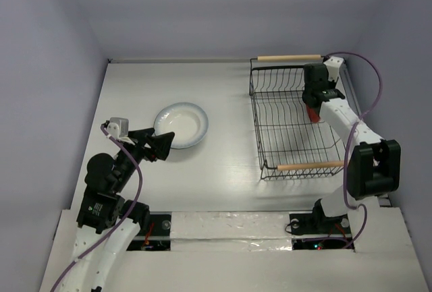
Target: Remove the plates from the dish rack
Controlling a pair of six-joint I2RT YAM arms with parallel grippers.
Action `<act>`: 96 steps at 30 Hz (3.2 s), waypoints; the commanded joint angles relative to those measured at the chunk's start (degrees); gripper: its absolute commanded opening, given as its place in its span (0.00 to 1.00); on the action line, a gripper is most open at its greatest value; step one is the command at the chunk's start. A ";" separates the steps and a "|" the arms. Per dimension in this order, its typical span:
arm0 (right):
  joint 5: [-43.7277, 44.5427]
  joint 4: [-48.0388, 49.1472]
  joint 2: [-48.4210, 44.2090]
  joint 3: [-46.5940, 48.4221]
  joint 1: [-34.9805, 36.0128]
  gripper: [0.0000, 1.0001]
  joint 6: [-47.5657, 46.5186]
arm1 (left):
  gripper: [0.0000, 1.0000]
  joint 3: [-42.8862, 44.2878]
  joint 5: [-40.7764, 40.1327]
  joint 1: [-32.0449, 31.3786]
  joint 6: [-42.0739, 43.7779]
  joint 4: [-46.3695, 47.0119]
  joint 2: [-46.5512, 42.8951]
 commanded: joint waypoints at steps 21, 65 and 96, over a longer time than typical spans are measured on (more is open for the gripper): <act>-8.72 -3.23 -24.25 9.07 6.23 0.00 0.21 | 0.76 0.01 -0.36 -0.37 -0.01 2.74 0.57; -43.12 0.04 1.05 -11.86 4.30 0.31 7.16 | 0.77 -0.26 0.08 -1.42 0.16 3.01 -2.60; -33.02 -3.31 8.56 13.21 0.96 0.32 8.21 | 0.77 0.01 -1.33 -1.95 0.25 2.30 -2.51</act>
